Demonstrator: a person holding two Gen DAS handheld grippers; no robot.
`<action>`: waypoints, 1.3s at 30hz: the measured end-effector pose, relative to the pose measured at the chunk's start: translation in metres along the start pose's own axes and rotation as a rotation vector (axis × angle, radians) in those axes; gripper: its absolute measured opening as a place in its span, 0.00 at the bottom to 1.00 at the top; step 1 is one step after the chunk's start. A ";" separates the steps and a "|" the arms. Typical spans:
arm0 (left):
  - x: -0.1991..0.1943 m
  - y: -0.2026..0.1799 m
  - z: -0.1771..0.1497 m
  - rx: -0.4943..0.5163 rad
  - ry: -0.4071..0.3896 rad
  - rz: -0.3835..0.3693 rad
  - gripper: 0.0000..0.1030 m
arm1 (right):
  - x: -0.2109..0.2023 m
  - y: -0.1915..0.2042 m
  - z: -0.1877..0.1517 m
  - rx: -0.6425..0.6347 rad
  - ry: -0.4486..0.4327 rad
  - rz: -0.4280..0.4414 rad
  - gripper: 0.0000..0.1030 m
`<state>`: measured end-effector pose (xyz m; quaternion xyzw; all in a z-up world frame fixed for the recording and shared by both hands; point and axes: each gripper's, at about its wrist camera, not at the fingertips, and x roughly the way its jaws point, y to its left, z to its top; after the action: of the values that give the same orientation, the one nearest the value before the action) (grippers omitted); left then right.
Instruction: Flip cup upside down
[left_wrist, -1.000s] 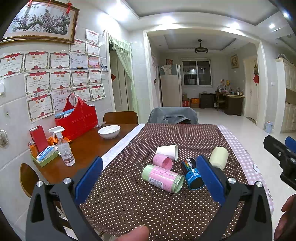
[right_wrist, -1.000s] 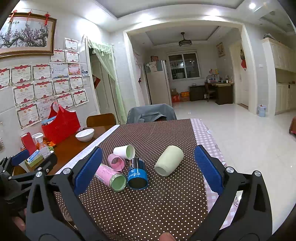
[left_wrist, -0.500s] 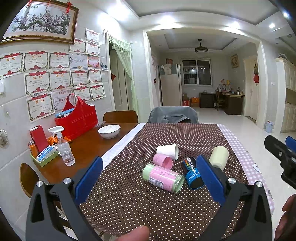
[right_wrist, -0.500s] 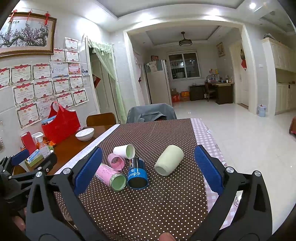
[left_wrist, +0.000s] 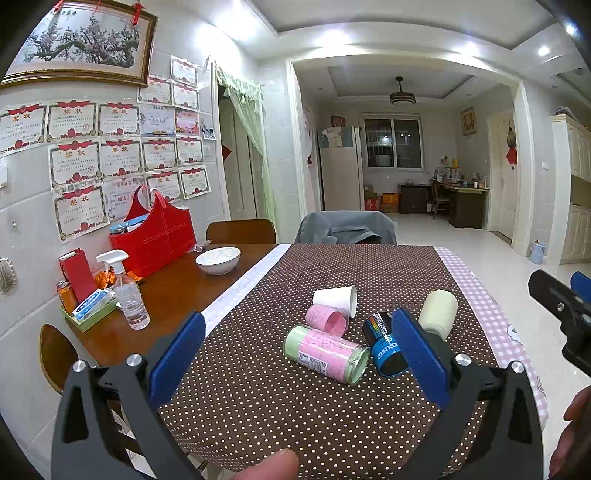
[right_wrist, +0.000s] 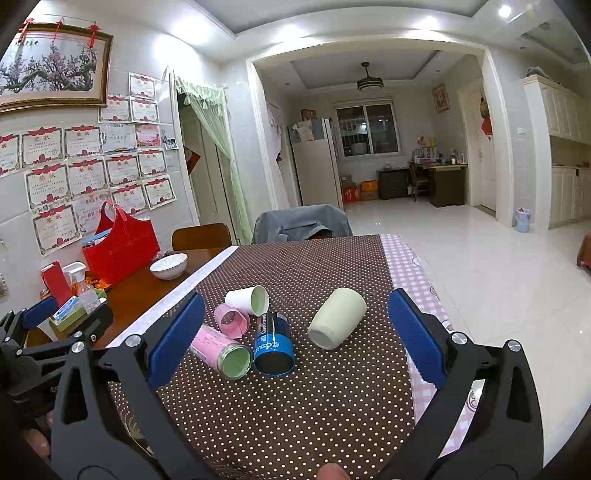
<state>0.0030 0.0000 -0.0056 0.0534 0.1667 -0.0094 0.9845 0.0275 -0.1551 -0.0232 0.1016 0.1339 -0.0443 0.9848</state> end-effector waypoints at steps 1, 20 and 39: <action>0.000 0.000 0.000 0.000 0.000 -0.001 0.96 | 0.000 0.000 0.000 -0.001 0.000 -0.001 0.94; 0.010 0.001 -0.004 0.007 0.026 -0.003 0.96 | 0.007 -0.007 -0.009 -0.002 0.010 -0.002 0.94; 0.081 -0.005 0.008 0.155 0.091 -0.038 0.96 | 0.082 -0.014 -0.005 -0.018 0.135 0.008 0.94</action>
<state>0.0816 -0.0062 -0.0256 0.1266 0.2108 -0.0384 0.9685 0.1038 -0.1726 -0.0529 0.0958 0.2002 -0.0324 0.9745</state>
